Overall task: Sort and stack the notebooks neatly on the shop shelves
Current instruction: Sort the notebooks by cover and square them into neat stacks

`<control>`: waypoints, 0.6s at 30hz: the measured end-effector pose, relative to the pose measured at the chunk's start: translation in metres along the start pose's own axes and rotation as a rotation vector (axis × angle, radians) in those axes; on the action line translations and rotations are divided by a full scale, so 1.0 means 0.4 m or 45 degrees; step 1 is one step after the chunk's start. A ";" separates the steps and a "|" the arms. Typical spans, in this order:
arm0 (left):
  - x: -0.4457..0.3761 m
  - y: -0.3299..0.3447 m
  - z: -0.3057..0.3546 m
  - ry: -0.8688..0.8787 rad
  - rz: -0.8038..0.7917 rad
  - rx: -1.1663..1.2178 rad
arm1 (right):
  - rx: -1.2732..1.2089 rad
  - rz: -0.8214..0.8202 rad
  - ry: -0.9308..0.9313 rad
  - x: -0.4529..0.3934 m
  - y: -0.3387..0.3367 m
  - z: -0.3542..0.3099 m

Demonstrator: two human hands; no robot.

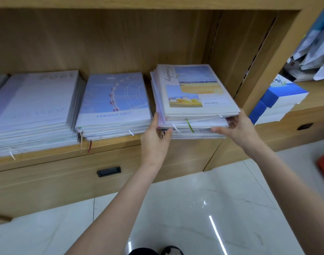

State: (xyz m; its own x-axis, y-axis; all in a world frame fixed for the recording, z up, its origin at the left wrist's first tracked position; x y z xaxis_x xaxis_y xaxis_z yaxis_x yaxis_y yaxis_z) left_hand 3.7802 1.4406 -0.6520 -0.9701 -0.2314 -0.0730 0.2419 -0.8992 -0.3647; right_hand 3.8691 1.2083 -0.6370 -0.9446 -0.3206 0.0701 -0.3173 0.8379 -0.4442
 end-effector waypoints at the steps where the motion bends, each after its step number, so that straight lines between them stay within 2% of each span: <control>1: 0.001 -0.003 0.006 0.016 0.003 -0.060 | 0.009 0.012 0.012 0.000 -0.002 -0.001; 8: 0.014 0.010 0.038 0.027 0.131 -0.263 | -0.025 0.067 0.049 0.004 -0.019 -0.008; 15: 0.007 -0.009 0.047 0.017 0.162 -0.358 | 0.201 0.149 0.016 0.017 -0.028 -0.034; 18: -0.001 -0.028 0.050 0.055 0.171 -0.277 | 0.291 0.166 -0.001 0.019 -0.028 -0.059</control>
State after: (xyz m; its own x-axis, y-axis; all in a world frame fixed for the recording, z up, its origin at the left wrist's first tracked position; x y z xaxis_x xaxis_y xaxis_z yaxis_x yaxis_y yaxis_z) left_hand 3.7782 1.4432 -0.6294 -0.9306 -0.3228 -0.1723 0.3634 -0.7595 -0.5395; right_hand 3.8633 1.2067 -0.6105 -0.9761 -0.2171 -0.0016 -0.1658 0.7504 -0.6399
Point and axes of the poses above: each hand's wrist, its own x-axis away from the middle knuckle, its own y-axis out of the palm, z = x × y, the point moved 8 cm from there along -x, towards the middle knuckle, and after that the axes turned 14 degrees about -z, right-handed, at the moved point
